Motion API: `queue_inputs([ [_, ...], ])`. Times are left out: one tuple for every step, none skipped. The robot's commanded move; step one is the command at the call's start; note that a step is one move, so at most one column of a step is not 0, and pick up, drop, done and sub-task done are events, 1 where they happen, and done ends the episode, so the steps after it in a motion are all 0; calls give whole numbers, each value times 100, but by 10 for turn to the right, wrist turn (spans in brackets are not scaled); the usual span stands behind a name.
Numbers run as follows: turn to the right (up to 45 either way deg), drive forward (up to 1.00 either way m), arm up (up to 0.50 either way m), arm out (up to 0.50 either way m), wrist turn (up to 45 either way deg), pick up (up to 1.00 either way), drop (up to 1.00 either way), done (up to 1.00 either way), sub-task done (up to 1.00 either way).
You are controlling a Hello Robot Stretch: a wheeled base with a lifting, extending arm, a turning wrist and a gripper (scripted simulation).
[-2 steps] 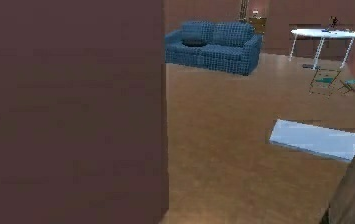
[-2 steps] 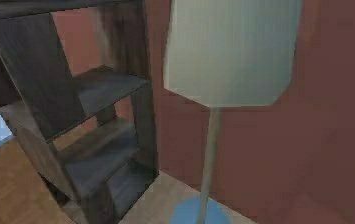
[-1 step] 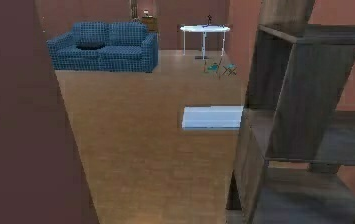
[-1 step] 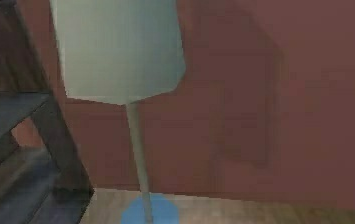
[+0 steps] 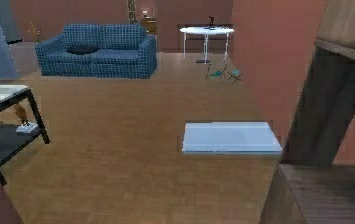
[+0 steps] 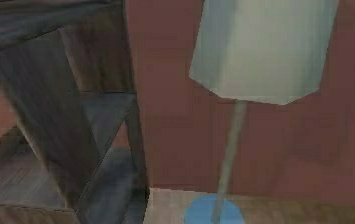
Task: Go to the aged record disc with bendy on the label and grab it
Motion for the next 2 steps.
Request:
queue_inputs([
  [0,100,0,0,0,0,0,0,0],
  [0,100,0,0,0,0,0,0,0],
])
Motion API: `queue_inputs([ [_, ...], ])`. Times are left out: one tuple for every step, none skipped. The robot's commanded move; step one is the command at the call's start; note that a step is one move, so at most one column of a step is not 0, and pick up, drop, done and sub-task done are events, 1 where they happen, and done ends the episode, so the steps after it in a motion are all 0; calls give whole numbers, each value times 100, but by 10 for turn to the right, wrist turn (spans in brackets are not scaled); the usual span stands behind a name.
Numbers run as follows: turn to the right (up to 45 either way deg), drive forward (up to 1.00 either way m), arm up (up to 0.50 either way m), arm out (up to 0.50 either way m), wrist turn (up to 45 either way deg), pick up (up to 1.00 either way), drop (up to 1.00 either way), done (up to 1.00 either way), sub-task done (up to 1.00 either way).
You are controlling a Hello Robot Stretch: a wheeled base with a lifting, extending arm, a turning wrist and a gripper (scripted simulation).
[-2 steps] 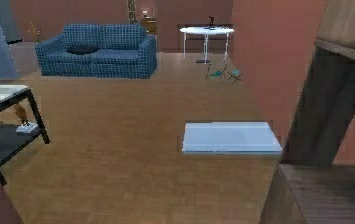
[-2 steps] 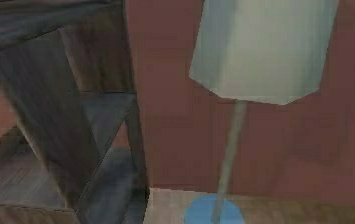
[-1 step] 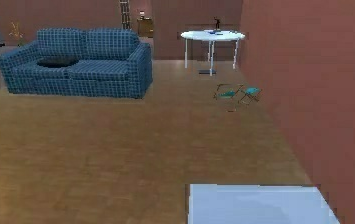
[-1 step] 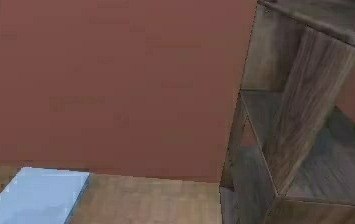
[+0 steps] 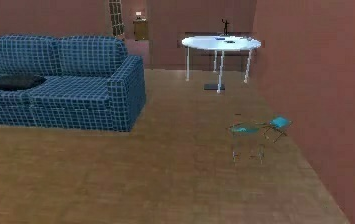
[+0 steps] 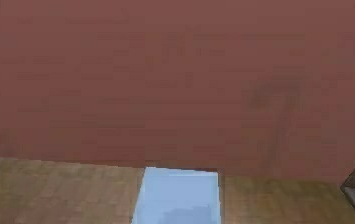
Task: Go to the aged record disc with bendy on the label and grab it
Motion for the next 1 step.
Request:
queue_inputs([
  [0,100,0,0,0,0,0,0,0],
])
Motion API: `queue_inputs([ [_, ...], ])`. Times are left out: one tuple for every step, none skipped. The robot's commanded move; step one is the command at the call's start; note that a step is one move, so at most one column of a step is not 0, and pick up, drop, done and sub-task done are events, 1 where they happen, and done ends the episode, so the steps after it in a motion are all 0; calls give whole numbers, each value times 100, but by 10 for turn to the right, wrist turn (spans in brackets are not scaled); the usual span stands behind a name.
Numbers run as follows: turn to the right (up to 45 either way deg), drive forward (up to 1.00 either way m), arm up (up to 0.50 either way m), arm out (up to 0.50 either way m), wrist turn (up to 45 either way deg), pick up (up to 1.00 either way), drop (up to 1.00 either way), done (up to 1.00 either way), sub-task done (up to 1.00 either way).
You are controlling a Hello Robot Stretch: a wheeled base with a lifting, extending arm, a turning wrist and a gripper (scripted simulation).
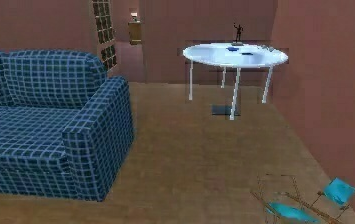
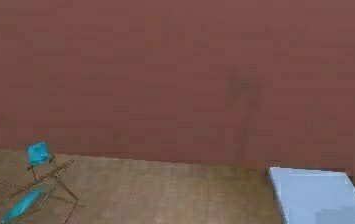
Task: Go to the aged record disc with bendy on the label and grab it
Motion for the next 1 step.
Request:
queue_inputs([
  [0,100,0,0,0,0,0,0,0],
])
